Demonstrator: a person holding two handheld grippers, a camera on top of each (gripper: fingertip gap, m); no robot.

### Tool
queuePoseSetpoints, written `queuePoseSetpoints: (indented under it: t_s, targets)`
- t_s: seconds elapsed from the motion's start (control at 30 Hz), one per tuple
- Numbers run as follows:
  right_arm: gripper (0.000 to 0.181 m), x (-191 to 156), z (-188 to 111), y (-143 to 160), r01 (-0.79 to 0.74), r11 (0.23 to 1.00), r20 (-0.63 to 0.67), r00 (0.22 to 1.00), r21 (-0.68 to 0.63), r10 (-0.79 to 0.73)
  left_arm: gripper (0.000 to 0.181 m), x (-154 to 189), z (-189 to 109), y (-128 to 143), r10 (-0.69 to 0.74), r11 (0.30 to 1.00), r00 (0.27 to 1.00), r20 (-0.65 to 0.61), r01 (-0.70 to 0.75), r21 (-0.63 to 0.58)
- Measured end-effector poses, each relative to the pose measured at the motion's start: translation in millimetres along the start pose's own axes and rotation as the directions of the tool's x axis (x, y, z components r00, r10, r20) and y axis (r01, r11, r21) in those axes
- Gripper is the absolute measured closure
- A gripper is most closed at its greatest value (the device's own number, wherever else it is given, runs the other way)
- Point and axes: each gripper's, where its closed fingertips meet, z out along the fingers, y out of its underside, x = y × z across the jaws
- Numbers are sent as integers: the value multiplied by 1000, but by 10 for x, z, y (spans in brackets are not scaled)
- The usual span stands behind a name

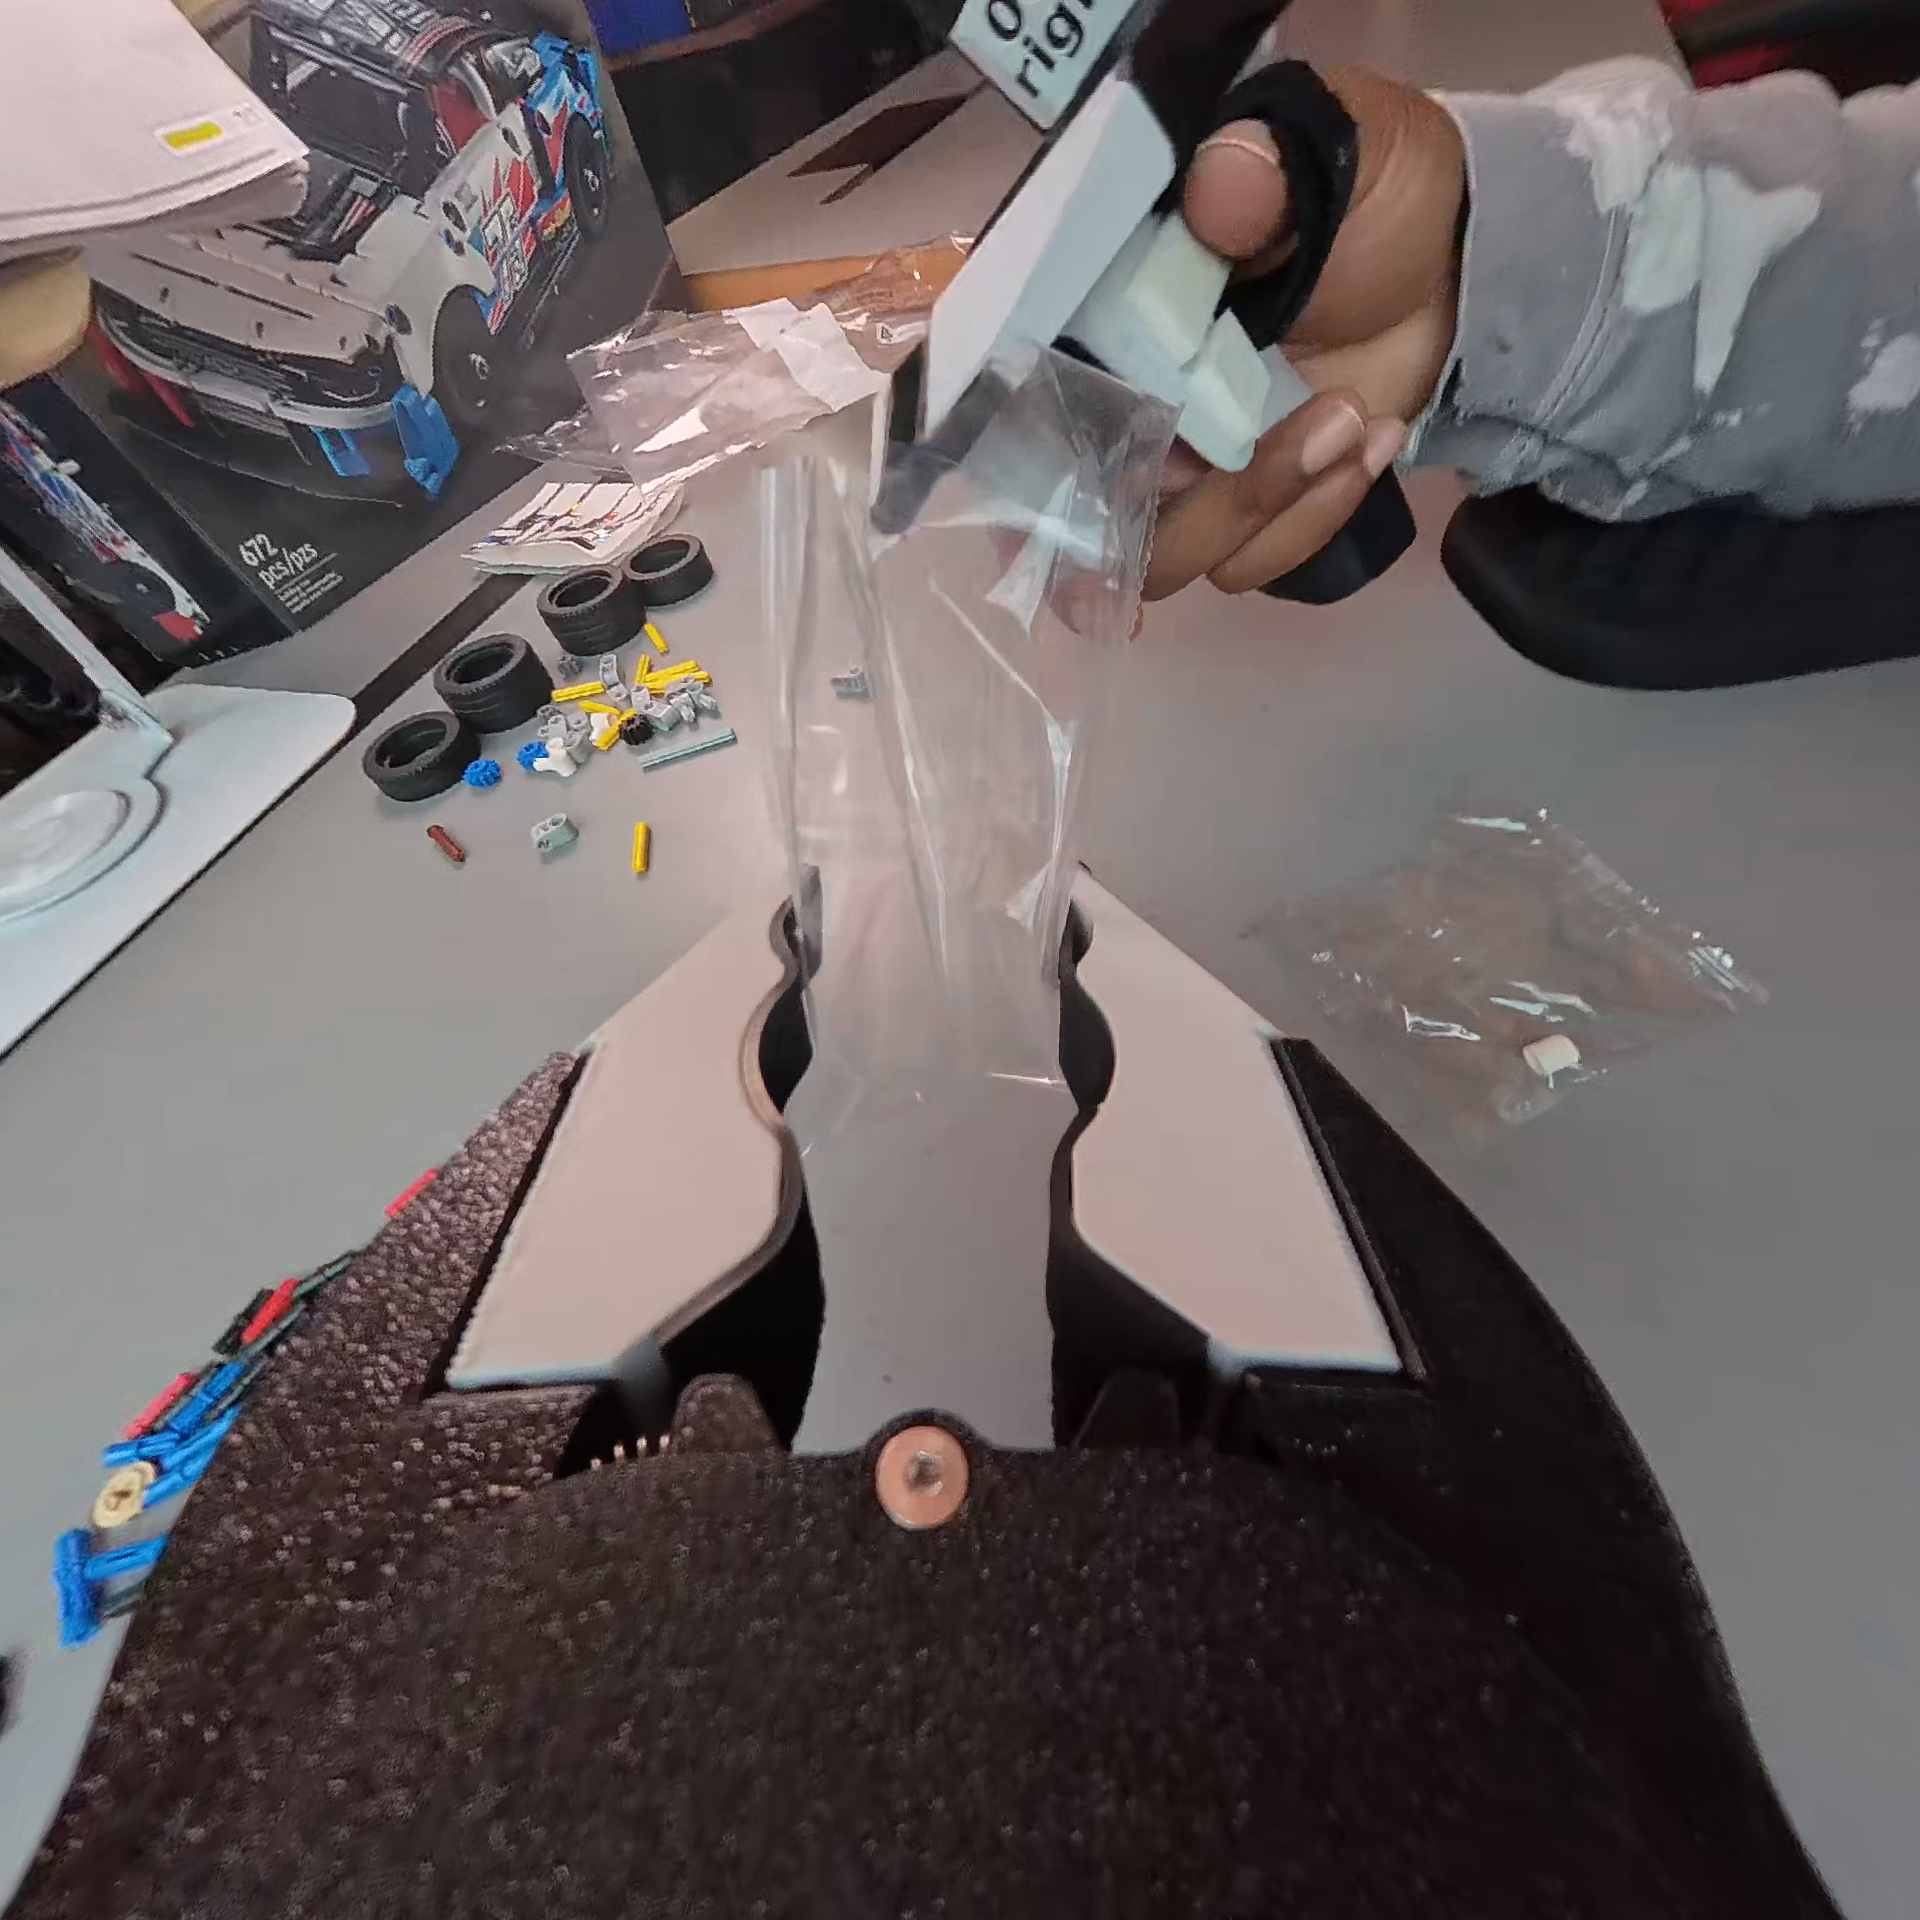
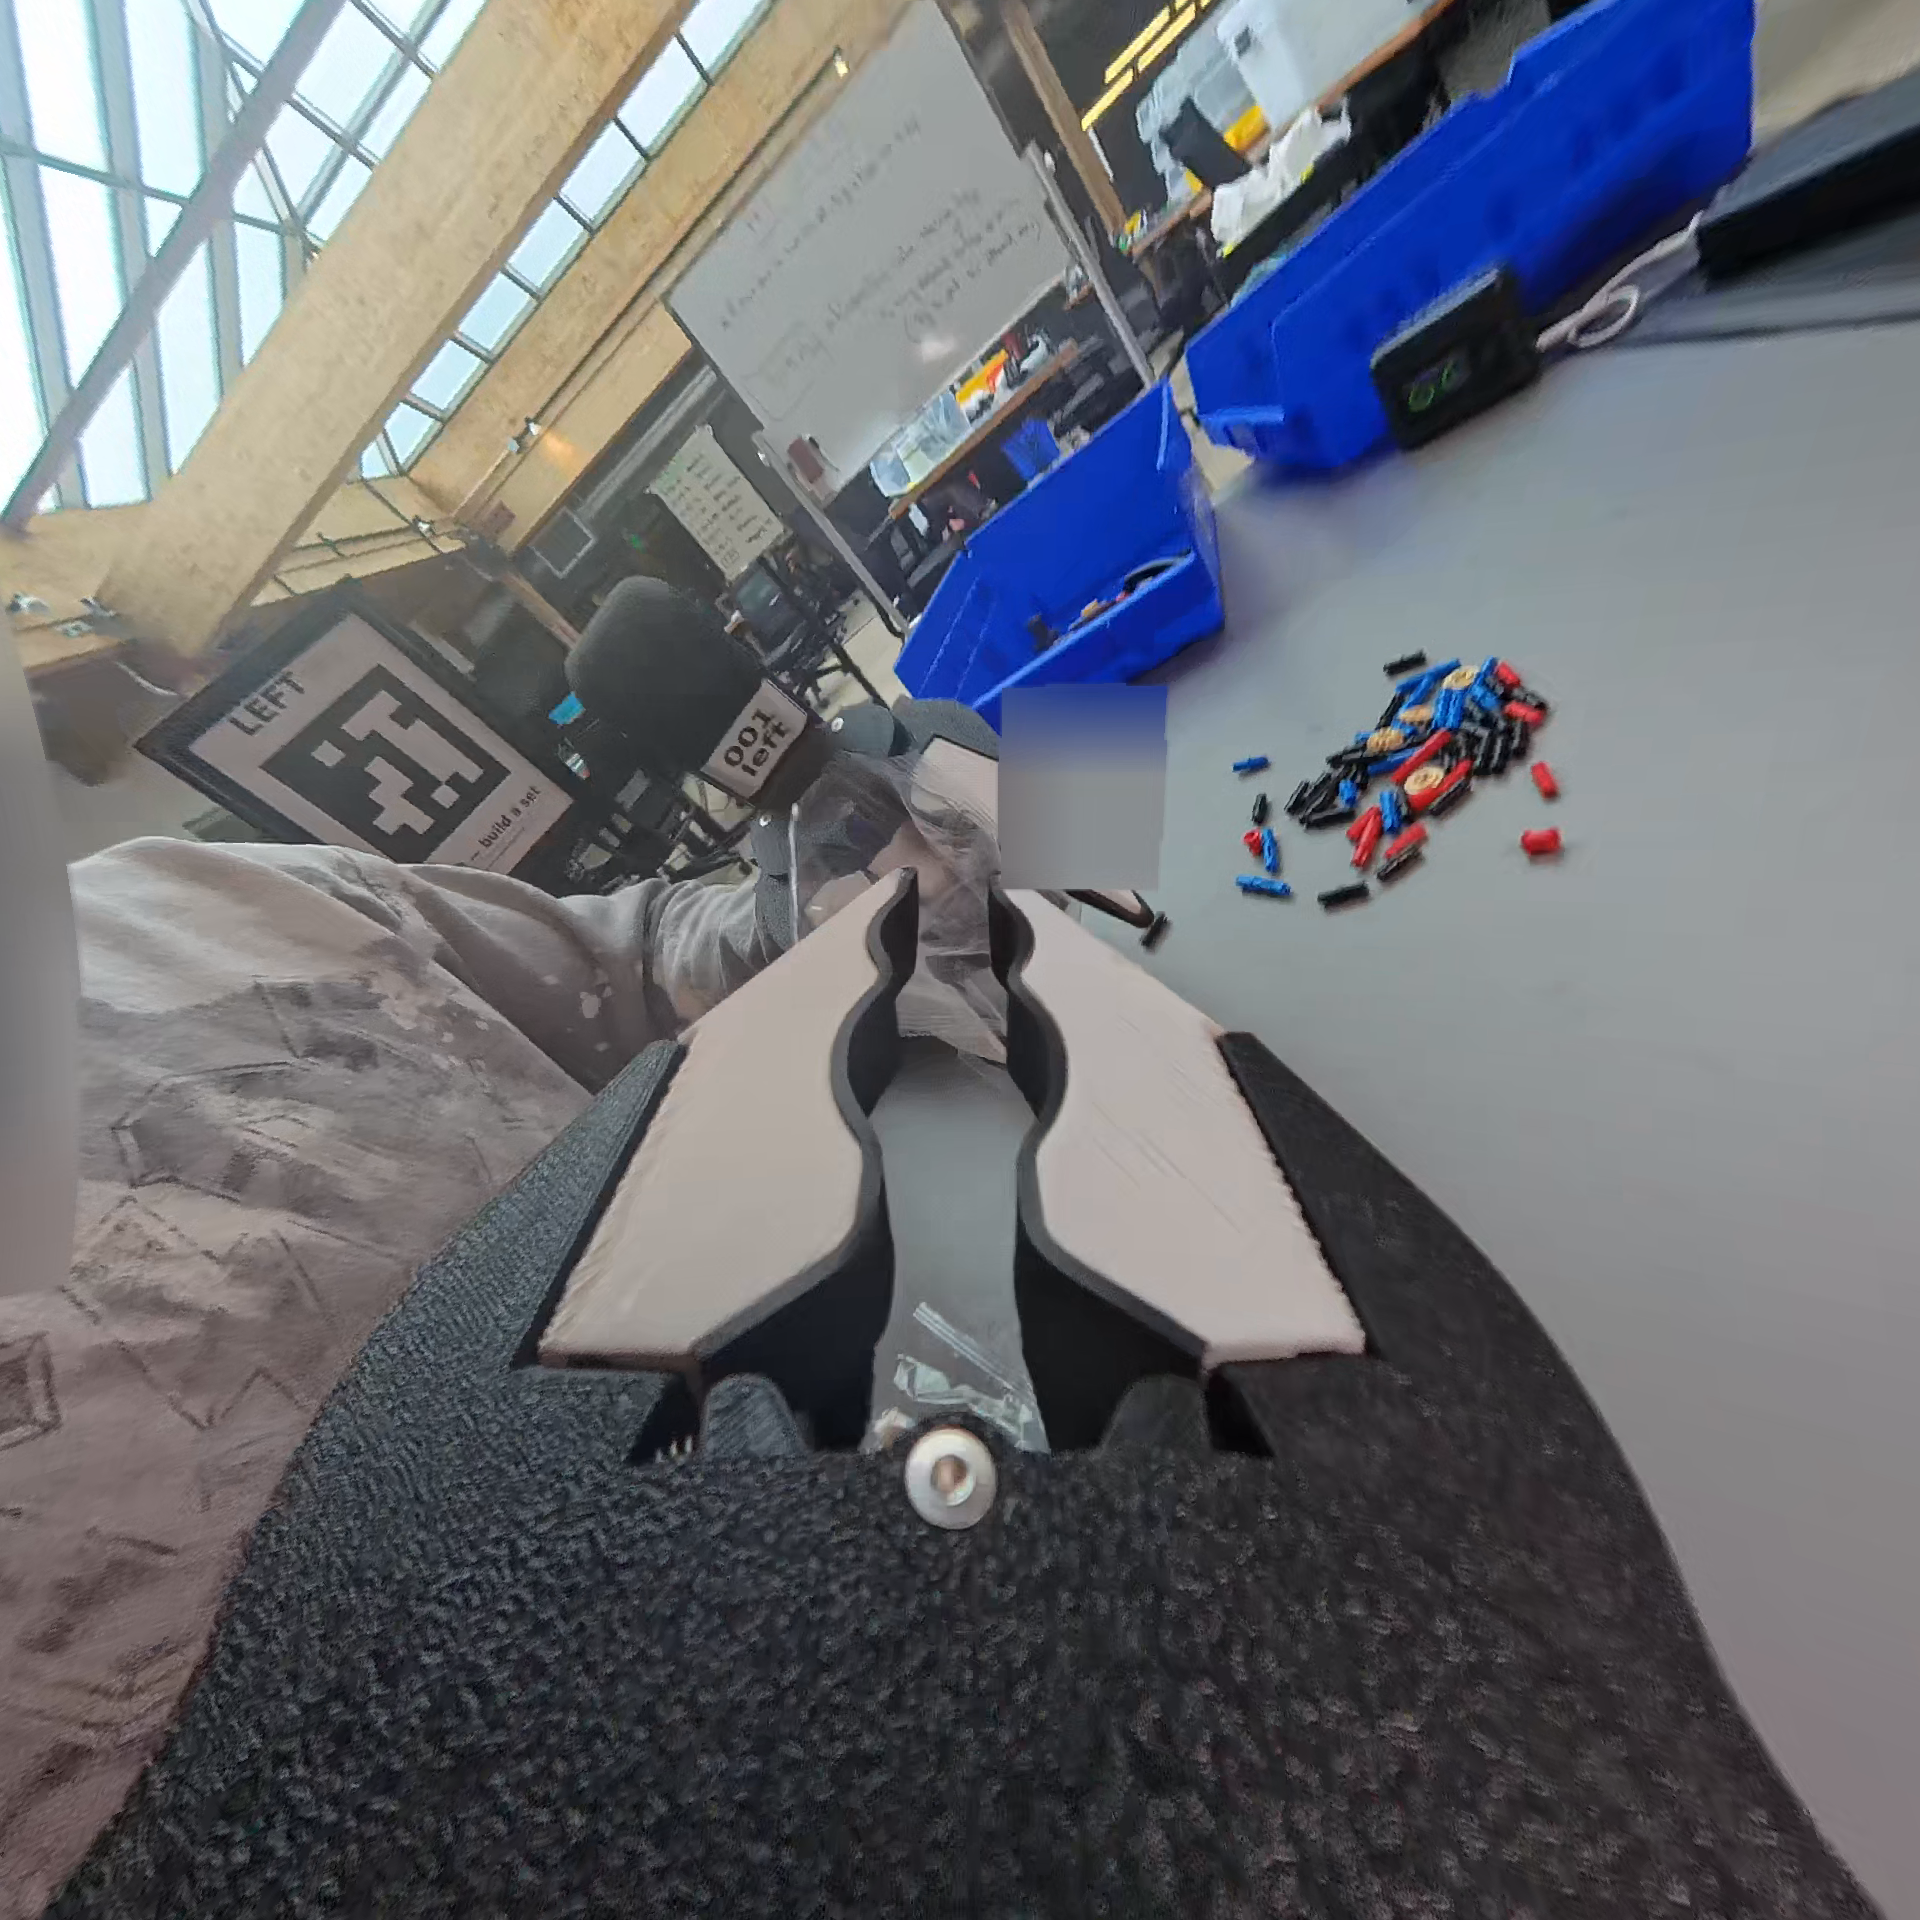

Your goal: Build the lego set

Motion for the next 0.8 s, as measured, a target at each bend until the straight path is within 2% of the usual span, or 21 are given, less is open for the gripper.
queuePoseSetpoints:
  t_s: [0.1, 0.23, 0.37, 0.43, 0.5, 0.7, 0.8]
  targets:
    - [156, -160, -88, -185, 151, 984, 11, 988, 92, -153, 137, -175, -47, -42, -130, 991, 991, 37, 128, 48]
    - [152, -46, 52, -77, 369, 929, -158, 919, 18, -362, 136, -325, -107, -113, -217, 972, 973, 79, 208, 113]
    - [153, -8, 285, 65, 483, 875, -236, 848, -23, -475, 137, -311, -90, -147, -190, 976, 975, 117, 176, 125]
    - [166, -11, 321, 59, 509, 860, -258, 829, -17, -496, 143, -291, -79, -150, -148, 984, 978, 144, 132, 116]
    - [175, -11, 316, 49, 504, 863, -262, 832, -11, -489, 156, -280, -78, -148, -94, 992, 980, 175, 77, 102]
    - [178, 5, 298, 105, 497, 868, -249, 838, -18, -485, 167, -240, -46, -119, -82, 994, 983, 164, 69, 84]
    - [175, -17, 290, 100, 502, 865, -233, 842, 2, -487, 159, -229, -46, -123, -95, 992, 983, 154, 82, 92]
